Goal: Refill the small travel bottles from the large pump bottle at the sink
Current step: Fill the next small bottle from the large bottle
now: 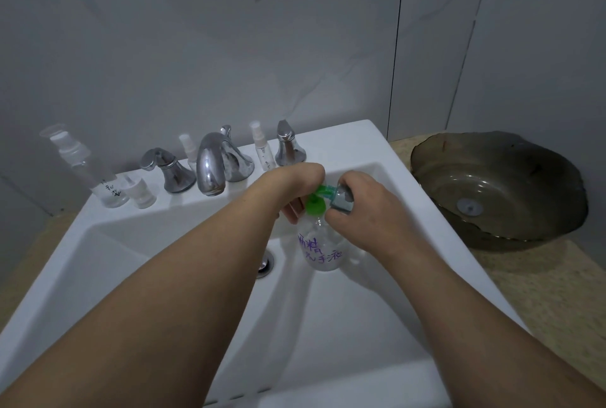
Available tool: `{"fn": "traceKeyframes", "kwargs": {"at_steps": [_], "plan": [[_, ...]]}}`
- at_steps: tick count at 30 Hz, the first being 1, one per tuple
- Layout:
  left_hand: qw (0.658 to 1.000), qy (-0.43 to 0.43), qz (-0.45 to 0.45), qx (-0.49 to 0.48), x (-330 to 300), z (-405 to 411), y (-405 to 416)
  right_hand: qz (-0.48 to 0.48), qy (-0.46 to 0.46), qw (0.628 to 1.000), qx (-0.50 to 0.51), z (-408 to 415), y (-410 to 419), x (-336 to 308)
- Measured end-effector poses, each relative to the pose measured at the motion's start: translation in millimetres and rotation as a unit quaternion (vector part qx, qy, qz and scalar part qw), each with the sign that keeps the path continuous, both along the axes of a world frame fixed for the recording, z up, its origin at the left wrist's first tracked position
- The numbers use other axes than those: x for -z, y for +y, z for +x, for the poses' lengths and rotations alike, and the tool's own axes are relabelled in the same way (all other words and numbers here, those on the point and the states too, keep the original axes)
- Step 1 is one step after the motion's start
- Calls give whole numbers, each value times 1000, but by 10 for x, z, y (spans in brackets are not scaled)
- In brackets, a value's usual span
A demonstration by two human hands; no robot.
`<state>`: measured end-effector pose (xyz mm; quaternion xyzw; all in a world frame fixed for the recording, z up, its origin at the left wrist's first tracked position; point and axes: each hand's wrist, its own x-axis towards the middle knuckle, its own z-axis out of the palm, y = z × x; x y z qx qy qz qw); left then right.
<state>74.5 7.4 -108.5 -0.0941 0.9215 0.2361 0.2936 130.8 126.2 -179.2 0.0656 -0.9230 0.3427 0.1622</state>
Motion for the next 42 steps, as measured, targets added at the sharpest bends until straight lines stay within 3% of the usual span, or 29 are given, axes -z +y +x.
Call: {"fn": "traceKeyframes", "kwargs": {"at_steps": [6, 10, 22, 33, 42], "plan": [[1000, -11, -4, -11, -56, 31, 1, -7, 12, 1000, 2, 5, 0, -1], [999, 29, 12, -10, -19, 100, 44, -5, 9, 1000, -5, -3, 2, 13], [989, 118, -70, 60, 218, -38, 93, 14, -31, 999, 12, -35, 21, 71], [999, 15, 17, -31, -16, 99, -16, -1, 19, 1000, -2, -4, 17, 6], [998, 51, 6, -40, 16, 103, 71, -5, 30, 1000, -4, -48, 17, 74]]}}
